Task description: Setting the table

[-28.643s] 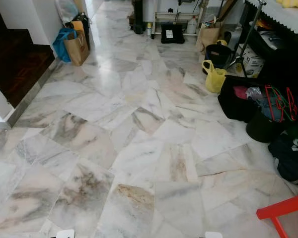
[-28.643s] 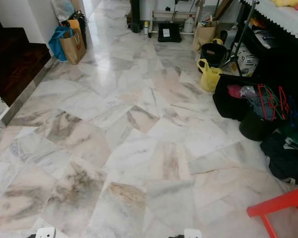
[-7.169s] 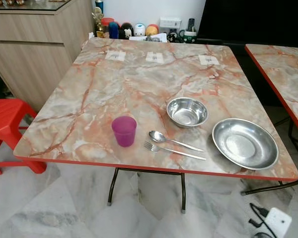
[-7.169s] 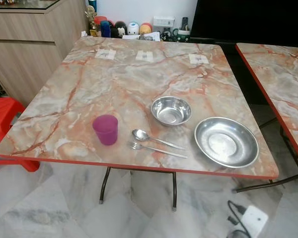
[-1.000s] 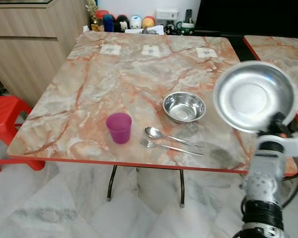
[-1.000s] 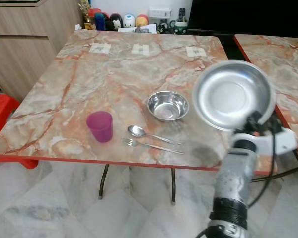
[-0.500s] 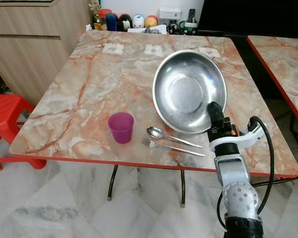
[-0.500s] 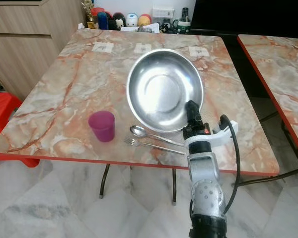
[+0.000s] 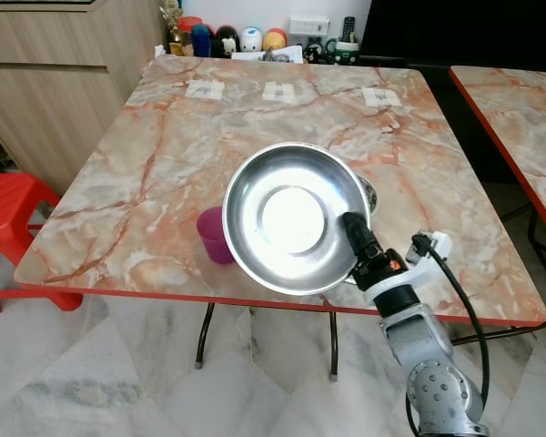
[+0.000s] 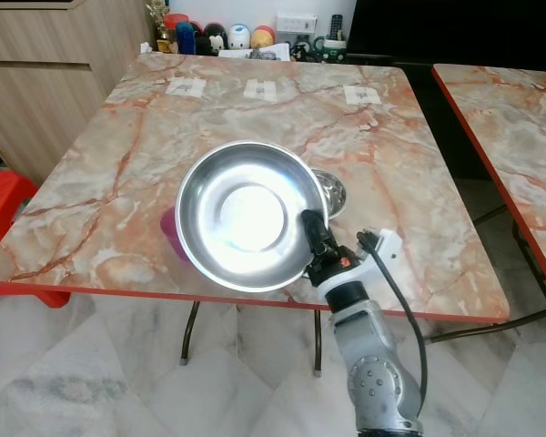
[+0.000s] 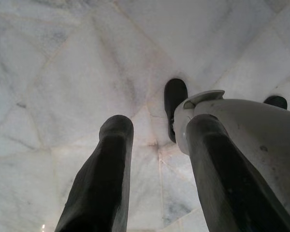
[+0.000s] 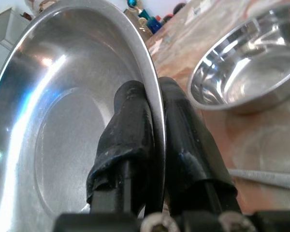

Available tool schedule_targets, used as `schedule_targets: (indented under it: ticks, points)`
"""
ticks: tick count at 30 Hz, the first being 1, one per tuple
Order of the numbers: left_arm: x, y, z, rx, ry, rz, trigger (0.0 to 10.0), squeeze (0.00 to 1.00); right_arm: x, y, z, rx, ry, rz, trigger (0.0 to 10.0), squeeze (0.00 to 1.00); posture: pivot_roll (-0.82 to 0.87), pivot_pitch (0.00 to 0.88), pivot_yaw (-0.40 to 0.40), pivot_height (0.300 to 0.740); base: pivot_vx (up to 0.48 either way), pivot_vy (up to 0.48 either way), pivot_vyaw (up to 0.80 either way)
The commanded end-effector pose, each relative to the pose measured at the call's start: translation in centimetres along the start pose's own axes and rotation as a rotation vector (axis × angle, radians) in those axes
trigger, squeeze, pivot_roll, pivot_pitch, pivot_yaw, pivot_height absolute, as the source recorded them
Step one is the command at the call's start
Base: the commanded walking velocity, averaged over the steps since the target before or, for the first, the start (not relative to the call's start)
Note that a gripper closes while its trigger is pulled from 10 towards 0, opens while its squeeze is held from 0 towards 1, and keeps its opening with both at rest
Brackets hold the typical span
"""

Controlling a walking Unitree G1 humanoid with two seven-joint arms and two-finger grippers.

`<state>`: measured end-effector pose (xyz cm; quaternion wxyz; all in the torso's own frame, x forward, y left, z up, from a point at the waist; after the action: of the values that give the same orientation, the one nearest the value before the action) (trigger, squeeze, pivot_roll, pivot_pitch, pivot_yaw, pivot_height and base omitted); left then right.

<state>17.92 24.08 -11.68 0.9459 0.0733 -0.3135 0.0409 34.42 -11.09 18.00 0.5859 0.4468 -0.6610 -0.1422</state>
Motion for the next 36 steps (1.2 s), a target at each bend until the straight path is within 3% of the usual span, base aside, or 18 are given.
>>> schedule_targets:
  ticks: [1, 4, 12, 21, 36]
  points:
    - [-1.1, 0.3, 0.3, 0.015, 0.024, -0.001, 10.0, 0.0, 1.5, 0.8, 0.4, 0.06, -0.018, 0.045, 10.0, 0.0, 0.08, 0.129, -0.061, 0.74, 0.0, 0.0, 0.0]
    - [-1.1, 0.5, 0.3, 0.019, 0.022, -0.003, 10.0, 0.0, 2.3, 0.8, 0.7, 0.082, -0.008, 0.067, 10.0, 0.0, 0.08, 0.124, -0.059, 0.74, 0.0, 0.0, 0.0]
    - [-1.0, 0.5, 0.3, 0.02, 0.016, -0.013, 10.0, 0.0, 0.3, 1.3, 1.6, 0.126, 0.095, 0.092, 10.0, 0.0, 0.07, 0.114, -0.05, 0.74, 0.0, 0.0, 0.0]
    - [-0.3, 0.0, 0.1, 0.008, -0.003, -0.037, 10.0, 0.0, -0.3, 0.7, 1.6, 0.089, 0.092, 0.102, 10.0, 0.0, 0.07, 0.112, -0.042, 0.74, 0.0, 0.0, 0.0]
    - [0.6, -0.1, -0.1, 0.006, -0.026, -0.04, 10.0, 0.0, 0.7, -0.5, 1.1, 0.004, 0.032, 0.131, 10.0, 0.0, 0.07, 0.159, -0.041, 0.74, 0.0, -0.312, 0.0]
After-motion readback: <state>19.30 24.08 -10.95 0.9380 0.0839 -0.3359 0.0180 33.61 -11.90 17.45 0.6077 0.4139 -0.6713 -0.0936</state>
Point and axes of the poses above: a point about 5 cm out from each wrist's last joint towards the gripper, its own z axis pointing back from the gripper into the wrist, its own x axis along the axis of the wrist's last joint, y = z × x, the point moved 4 cm from there along -z, pointing out of the wrist towards the gripper, and after that the axes turned 2 degrees about -z, right-handed, at the moved point
